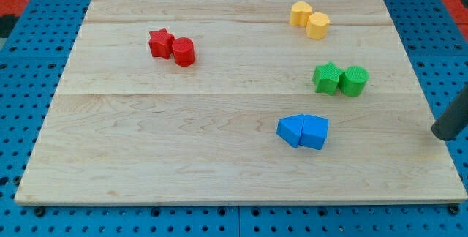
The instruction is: Separate the blue cube and the blue triangle
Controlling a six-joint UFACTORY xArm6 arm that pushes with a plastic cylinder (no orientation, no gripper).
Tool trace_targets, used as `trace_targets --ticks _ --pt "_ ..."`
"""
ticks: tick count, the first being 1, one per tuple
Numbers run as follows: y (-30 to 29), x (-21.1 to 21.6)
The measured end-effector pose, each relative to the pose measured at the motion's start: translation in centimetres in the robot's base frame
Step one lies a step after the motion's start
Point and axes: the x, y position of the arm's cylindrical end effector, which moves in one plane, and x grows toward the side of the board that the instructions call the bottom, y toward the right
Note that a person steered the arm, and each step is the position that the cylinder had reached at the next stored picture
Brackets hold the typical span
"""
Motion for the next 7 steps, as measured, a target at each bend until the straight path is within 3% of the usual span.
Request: trace_targets --ticks 3,4,5,6,7 --pt "0.7 0.7" --pt "-6.8 5.1" --pt "-13.6 3.2" --pt "-15.7 -0.6" --pt "-16.1 -0.7"
